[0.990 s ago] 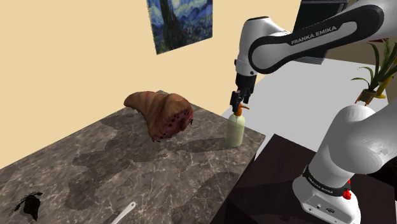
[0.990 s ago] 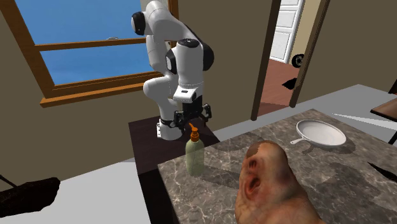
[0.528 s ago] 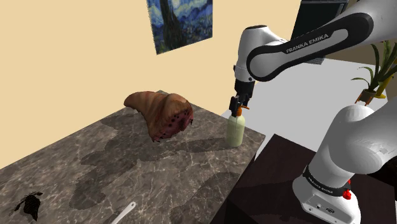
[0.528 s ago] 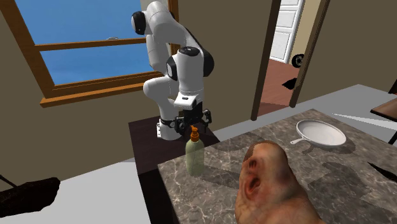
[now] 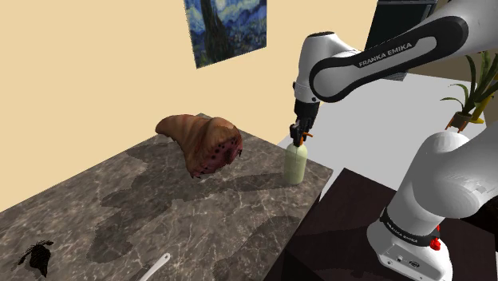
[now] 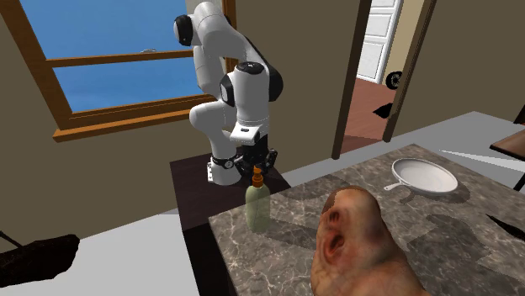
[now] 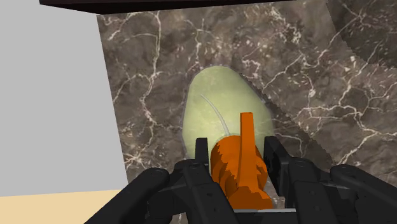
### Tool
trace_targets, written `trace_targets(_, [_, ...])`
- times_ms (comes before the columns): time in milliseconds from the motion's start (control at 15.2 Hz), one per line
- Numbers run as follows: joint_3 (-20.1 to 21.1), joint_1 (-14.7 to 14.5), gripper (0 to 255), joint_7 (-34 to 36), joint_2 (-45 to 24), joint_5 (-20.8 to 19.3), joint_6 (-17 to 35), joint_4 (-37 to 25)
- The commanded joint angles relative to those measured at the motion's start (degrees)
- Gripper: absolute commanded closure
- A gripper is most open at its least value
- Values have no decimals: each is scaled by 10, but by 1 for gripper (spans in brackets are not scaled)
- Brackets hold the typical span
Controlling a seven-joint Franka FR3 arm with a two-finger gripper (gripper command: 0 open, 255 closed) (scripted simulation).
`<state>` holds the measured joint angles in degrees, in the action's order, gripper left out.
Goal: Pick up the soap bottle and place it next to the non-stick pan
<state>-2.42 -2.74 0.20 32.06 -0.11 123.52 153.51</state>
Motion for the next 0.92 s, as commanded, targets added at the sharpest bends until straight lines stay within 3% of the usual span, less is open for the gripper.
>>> trace_targets(0, [0,0,255,0,0,0,0,0])
trace_targets(330, [0,0,255,0,0,0,0,0])
trace_targets(858, [1,0,255,2,24,0,-71,-46])
